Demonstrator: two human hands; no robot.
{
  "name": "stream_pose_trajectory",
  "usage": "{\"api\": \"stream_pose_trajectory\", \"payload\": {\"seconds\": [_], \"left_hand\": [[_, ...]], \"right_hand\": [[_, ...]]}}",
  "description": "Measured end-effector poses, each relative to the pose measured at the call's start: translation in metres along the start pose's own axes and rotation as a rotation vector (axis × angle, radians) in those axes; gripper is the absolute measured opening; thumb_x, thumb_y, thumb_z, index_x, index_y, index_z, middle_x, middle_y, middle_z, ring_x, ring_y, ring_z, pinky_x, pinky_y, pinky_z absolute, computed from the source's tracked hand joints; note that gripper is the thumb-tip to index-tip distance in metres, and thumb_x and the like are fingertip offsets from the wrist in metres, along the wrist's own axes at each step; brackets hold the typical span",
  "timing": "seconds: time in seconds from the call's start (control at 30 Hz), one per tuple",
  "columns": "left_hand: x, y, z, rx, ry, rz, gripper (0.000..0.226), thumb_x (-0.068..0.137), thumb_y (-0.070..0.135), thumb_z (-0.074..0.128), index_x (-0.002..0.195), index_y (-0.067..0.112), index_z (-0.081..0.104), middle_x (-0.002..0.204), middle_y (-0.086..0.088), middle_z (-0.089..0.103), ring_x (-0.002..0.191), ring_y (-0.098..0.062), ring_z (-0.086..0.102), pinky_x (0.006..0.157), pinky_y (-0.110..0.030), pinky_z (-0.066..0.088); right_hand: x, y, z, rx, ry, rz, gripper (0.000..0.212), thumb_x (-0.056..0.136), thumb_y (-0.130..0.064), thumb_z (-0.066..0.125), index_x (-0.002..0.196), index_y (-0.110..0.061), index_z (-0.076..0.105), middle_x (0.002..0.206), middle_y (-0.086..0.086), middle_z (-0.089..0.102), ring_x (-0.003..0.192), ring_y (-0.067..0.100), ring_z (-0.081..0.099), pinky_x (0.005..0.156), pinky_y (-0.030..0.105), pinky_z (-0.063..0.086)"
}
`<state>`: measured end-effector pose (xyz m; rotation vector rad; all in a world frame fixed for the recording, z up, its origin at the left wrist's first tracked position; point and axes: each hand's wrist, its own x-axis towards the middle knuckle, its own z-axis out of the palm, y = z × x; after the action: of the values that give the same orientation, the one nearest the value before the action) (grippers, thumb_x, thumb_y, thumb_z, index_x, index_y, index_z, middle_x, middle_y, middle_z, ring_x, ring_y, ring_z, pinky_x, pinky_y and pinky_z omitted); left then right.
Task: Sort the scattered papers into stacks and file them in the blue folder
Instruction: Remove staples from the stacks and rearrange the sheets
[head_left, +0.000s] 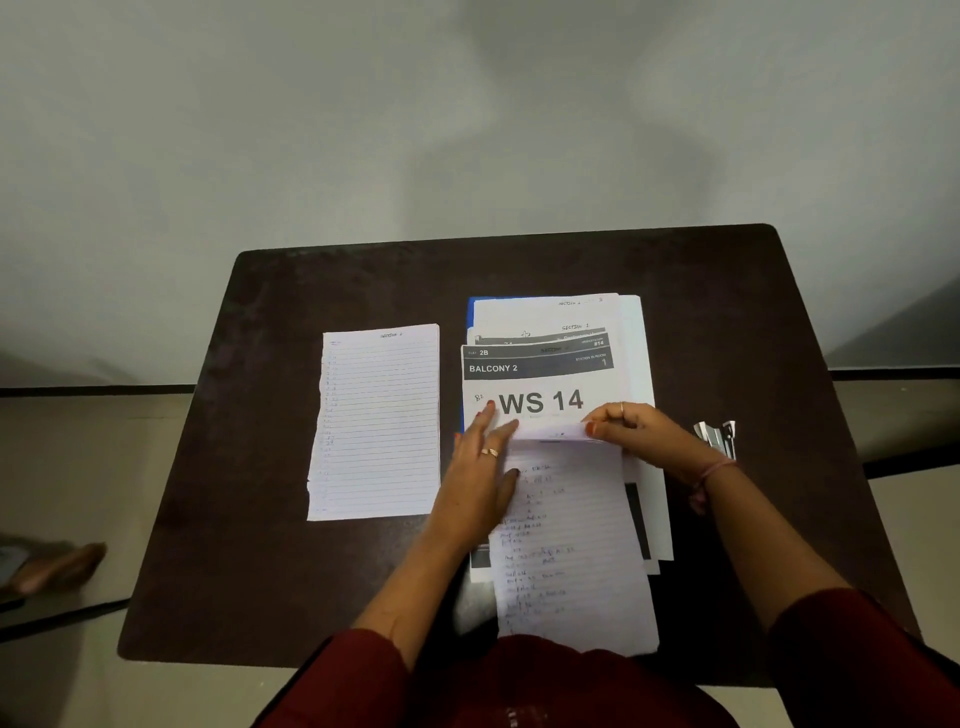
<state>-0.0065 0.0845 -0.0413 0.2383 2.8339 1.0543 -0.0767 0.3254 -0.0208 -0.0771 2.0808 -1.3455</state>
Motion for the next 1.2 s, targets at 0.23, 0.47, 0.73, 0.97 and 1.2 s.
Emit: {"api": "stream_pose_trajectory", "payload": {"seconds": [0.23, 0.47, 0.73, 0.97, 1.2], "left_hand": [[0.01, -0.005, -0.005, -0.481, 0.073, -0.417, 0.07, 0.085, 0.009, 0.069, 0.143, 0.013, 0.031, 0.13, 0.002, 0.047, 0.119, -0.011, 0.049, 0.1, -0.021, 0.042], [0.009, 0.0, -0.007, -0.77, 0.091, -0.596, 0.063, 0.085, 0.005, 0.067, 0.139, 0.012, 0.035, 0.127, -0.003, 0.057, 0.115, -0.016, 0.056, 0.1, -0.033, 0.047], [0.001, 0.018, -0.01, -0.941, -0.05, -0.662, 0.029, 0.09, 0.012, 0.06, 0.119, 0.014, 0.061, 0.113, -0.001, 0.07, 0.104, -0.017, 0.067, 0.097, -0.04, 0.05], [-0.003, 0.031, -0.01, -0.841, 0.041, -0.651, 0.024, 0.086, 0.022, 0.062, 0.11, 0.024, 0.062, 0.111, 0.004, 0.069, 0.104, -0.015, 0.065, 0.099, -0.045, 0.048], [0.005, 0.057, -0.054, -0.865, 0.159, -0.424, 0.034, 0.09, 0.012, 0.064, 0.121, 0.021, 0.054, 0.116, 0.004, 0.066, 0.106, -0.011, 0.064, 0.093, -0.035, 0.052]], "right_hand": [[-0.028, 0.029, 0.026, 0.592, 0.094, 0.096, 0.075, 0.058, -0.063, 0.077, 0.111, -0.012, 0.063, 0.105, 0.006, 0.071, 0.095, 0.018, 0.067, 0.076, 0.027, 0.057], [-0.036, 0.041, 0.047, 0.682, 0.189, 0.022, 0.087, 0.045, -0.061, 0.086, 0.113, -0.013, 0.061, 0.11, 0.006, 0.071, 0.1, 0.02, 0.068, 0.077, 0.027, 0.056], [-0.035, 0.026, 0.05, 0.613, 0.229, 0.072, 0.025, 0.095, -0.017, 0.053, 0.12, -0.017, 0.054, 0.121, 0.005, 0.064, 0.106, 0.017, 0.065, 0.086, 0.031, 0.054], [-0.042, 0.007, 0.059, 0.333, 0.258, 0.072, 0.038, 0.097, -0.021, 0.052, 0.133, -0.018, 0.04, 0.132, 0.0, 0.053, 0.119, 0.017, 0.053, 0.105, 0.039, 0.043], [-0.061, -0.041, 0.034, 0.232, 0.38, -0.159, 0.038, 0.096, -0.017, 0.053, 0.133, -0.018, 0.046, 0.129, -0.004, 0.058, 0.119, 0.012, 0.055, 0.105, 0.041, 0.043]]}}
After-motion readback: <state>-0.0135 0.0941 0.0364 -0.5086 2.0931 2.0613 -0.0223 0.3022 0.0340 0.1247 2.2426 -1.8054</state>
